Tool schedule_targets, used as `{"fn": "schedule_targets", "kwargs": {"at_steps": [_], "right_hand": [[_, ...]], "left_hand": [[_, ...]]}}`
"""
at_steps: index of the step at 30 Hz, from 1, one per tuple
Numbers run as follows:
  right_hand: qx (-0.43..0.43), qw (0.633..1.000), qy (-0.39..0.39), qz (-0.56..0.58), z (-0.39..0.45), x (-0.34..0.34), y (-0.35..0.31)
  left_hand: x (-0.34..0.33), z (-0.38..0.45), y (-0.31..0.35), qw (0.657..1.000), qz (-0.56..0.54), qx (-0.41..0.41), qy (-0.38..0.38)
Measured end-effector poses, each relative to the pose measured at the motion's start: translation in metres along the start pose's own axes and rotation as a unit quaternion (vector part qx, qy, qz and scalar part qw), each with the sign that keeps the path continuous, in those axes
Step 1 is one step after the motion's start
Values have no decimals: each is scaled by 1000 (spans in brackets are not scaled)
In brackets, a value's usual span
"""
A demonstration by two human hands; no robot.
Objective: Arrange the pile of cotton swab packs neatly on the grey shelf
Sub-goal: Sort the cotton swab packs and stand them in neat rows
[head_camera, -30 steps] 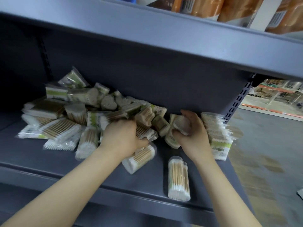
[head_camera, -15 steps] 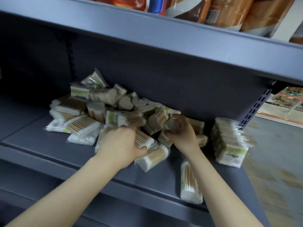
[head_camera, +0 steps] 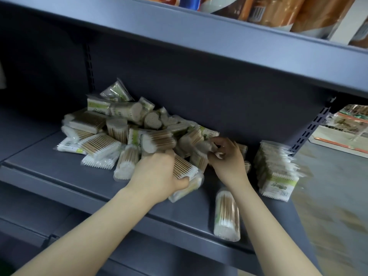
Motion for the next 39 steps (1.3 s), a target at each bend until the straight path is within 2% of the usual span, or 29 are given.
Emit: {"fn": "schedule_targets", "kwargs": {"at_steps": [10, 20, 26, 34, 39], "right_hand": [[8, 997, 2, 75, -20, 31, 4], [44, 998, 0, 46, -44, 79, 30], [29, 998, -43, 34, -64, 95, 46], [20, 997, -43, 61, -84, 102, 49], [8, 997, -14, 71, -91, 108, 58]], "left_hand": [[-5, -10, 31, 1000, -26, 0, 0], [-9, -17, 70, 998, -68, -13, -6], [-15, -13, 89, 995, -92, -28, -28], [-20, -3, 119, 988, -109, -80, -71], [-30, -2, 130, 984, -103, -97, -104]]}}
Point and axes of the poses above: each hand's wrist, its own z-axis towards the middle knuckle, its own x-axis out of the back of the hand, y = z × x, the point moved 8 cm from there along z, towards the middle knuckle, and after that the axes turned 2 degrees about y, right-handed, at the moved point
